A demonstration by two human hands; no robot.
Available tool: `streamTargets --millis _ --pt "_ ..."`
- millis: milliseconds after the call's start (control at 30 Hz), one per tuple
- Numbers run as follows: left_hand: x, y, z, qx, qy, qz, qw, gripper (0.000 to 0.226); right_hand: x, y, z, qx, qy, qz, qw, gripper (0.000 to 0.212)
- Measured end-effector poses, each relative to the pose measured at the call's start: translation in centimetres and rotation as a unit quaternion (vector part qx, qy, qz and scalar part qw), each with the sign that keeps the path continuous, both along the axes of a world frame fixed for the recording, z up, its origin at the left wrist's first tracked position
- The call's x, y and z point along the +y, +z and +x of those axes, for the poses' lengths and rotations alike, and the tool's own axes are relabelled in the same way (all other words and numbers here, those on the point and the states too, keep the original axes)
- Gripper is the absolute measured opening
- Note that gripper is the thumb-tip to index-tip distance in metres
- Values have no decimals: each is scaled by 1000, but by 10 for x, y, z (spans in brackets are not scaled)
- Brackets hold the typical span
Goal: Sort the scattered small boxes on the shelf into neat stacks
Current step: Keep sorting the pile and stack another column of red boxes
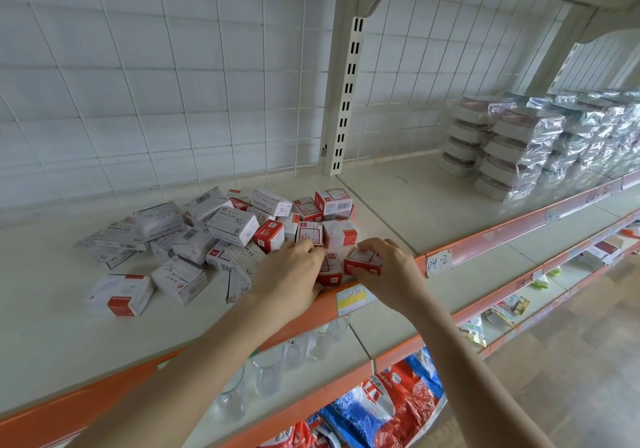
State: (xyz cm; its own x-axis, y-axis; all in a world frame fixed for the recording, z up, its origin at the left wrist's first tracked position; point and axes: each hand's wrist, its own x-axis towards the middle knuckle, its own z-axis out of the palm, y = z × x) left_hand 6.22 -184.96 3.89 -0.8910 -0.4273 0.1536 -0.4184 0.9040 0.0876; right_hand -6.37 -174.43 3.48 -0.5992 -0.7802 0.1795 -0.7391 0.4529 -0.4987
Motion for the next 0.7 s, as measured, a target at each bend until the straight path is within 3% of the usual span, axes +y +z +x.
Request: streamTargets --millis 200,367,700 --pt "1 6 -6 -28 30 32 999 42 -2 2 -2 2 -7 25 1000 55" --pt "4 12 0 13 29 17 999 48 -2 5 -1 -3 -39 -42 998 48" --pt "-10 26 65 196 88 31 976 56 -40 28 48 -41 38 -209 976 40"
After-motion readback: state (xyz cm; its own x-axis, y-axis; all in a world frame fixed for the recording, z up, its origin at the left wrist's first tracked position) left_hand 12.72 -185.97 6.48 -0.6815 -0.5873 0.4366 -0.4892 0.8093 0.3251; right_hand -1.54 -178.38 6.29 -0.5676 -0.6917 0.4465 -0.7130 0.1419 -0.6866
